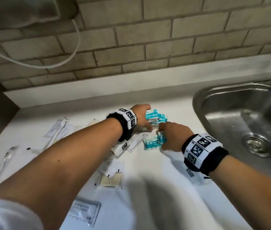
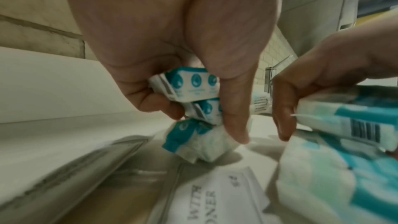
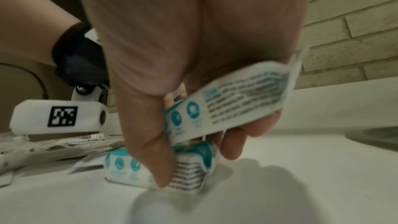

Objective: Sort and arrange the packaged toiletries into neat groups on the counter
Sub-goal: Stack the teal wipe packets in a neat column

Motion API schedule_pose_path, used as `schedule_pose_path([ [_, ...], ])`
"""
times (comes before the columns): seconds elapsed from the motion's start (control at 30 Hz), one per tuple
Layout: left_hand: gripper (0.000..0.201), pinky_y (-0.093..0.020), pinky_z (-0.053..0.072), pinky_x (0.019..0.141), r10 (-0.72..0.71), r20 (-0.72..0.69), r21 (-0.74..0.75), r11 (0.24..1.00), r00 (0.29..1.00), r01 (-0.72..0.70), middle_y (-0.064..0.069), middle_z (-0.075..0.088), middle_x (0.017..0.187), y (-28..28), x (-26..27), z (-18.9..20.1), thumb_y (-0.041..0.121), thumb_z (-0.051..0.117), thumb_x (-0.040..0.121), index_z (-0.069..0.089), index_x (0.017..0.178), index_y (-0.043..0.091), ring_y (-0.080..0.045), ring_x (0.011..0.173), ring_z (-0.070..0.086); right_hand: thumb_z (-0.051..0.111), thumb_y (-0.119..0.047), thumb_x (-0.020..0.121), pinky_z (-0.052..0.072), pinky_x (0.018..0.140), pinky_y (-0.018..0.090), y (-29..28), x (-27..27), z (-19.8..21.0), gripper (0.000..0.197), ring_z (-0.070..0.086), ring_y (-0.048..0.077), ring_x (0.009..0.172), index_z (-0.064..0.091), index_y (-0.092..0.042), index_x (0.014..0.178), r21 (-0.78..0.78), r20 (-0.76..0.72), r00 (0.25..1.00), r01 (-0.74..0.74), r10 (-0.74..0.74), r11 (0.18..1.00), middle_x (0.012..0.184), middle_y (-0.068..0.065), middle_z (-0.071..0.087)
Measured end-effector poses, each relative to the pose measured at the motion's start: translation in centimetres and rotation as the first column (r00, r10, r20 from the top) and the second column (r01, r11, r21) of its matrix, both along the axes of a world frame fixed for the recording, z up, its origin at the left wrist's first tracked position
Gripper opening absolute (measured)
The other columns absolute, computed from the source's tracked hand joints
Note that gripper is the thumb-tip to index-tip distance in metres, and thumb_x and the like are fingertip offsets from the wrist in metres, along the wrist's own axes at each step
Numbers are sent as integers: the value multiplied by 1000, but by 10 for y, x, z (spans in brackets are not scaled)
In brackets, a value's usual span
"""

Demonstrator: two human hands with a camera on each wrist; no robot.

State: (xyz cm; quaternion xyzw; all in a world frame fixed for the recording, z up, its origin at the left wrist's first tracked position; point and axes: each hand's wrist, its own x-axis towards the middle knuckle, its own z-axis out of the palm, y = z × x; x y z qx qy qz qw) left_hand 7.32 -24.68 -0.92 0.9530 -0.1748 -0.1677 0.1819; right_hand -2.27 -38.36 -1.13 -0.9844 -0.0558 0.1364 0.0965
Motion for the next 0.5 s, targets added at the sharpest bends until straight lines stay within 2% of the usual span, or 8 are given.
schedule_pose_path([
  [0.07, 55, -35, 58, 65, -9, -58, -7, 1000, 998, 8, 3, 69, 89, 0, 1, -3, 25, 91, 57, 54, 98, 22, -20, 76, 68, 71, -24, 72, 46, 68, 26, -2, 2, -1, 45, 55, 18, 80, 55, -24, 113, 14, -15, 1000, -3, 3, 1000, 101, -3, 60],
  [0.17, 54, -38, 58, 62, -11, -102, -45, 999, 995, 7, 0, 70, 86, 2, 4, -3, 25, 92, 57, 55, 96, 20, -22, 71, 68, 74, -23, 71, 47, 70, 26, -5, 5, 3, 44, 56, 18, 83, 58, -21, 112, 54, -39, 999, 4, -2, 999, 98, -3, 55],
  [0.27, 48, -28, 51, 54, 11, -109, -121, 992, 994, -24, 1, 69, 85, 10, 8, -2, 24, 89, 62, 56, 97, 19, -20, 69, 64, 77, -27, 72, 47, 74, 28, -1, 7, 10, 50, 58, 20, 91, 57, -19, 117, 65, -3, 1000, -15, 15, 998, 109, 1, 57],
  [0.33, 45, -23, 44, 57, 39, -89, -153, 987, 995, -53, 5, 67, 84, 16, 13, -1, 27, 86, 67, 53, 98, 21, -14, 70, 62, 77, -31, 72, 43, 73, 28, 5, 3, 14, 58, 57, 21, 90, 49, -18, 122, 106, 5, 999, -43, 43, 993, 112, 2, 56],
  [0.4, 44, -24, 46, 61, 62, -71, -145, 987, 996, -72, 6, 66, 89, 19, 20, 2, 30, 81, 72, 49, 102, 23, -11, 74, 61, 80, -35, 69, 40, 69, 28, 9, -6, 16, 64, 52, 19, 84, 41, -17, 117, 176, -51, 992, -105, 116, 979, 105, 0, 54],
  [0.5, 40, -32, 53, 64, 85, -126, -101, 990, 988, -98, 0, 68, 95, 21, 27, 4, 28, 72, 79, 49, 110, 21, -17, 74, 65, 81, -41, 67, 43, 65, 29, 14, -21, 12, 65, 54, 16, 83, 35, -20, 108, 201, -190, 959, -170, 209, 965, 98, -4, 51],
])
